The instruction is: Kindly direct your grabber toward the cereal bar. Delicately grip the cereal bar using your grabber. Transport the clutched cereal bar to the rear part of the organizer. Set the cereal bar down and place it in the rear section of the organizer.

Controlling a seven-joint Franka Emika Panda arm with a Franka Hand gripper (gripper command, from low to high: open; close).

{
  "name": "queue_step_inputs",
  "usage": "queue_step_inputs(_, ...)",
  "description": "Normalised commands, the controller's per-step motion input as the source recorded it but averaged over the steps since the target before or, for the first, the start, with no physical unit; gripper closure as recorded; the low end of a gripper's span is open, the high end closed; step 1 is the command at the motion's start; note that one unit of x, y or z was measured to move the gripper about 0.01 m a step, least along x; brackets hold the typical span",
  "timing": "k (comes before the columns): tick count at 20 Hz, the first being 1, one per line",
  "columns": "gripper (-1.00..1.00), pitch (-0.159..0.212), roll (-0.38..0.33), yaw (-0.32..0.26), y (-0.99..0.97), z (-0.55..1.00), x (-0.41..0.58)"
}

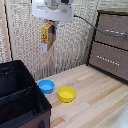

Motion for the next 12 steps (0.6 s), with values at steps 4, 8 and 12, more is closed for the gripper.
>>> queue_step_inputs(4,1.00,0.031,0.052,-0.181,0.59,0.00,0.000)
queue_step_inputs(8,1.00,0.031,0.023,-0.166,0.68,0.00,0.000)
queue_step_inputs(12,1.00,0.015,0.007,-0.166,0.71,0.00,0.000)
